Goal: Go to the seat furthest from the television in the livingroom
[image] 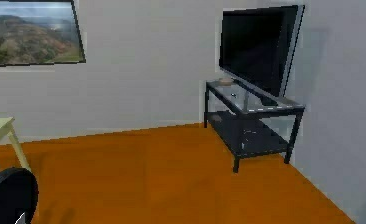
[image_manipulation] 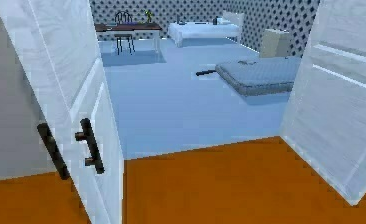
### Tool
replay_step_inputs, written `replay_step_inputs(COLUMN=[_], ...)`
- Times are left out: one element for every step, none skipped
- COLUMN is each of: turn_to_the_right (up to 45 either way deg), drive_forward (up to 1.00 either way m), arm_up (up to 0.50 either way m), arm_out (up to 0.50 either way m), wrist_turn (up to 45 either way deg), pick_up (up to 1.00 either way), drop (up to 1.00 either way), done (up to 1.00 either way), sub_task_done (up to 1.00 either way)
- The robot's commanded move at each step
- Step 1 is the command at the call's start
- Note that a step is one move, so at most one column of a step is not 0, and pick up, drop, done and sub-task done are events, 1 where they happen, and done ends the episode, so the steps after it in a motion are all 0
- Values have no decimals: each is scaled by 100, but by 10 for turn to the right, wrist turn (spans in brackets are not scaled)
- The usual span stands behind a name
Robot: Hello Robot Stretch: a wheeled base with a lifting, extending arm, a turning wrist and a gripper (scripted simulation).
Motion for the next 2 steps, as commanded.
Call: replay_step_inputs(turn_to_the_right=[0,210], drive_forward=[60,0], arm_up=[0,0], arm_out=[0,0], wrist_turn=[0,0], pick_up=[0,0], drop=[0,0], done=[0,0], sub_task_done=[0,0])
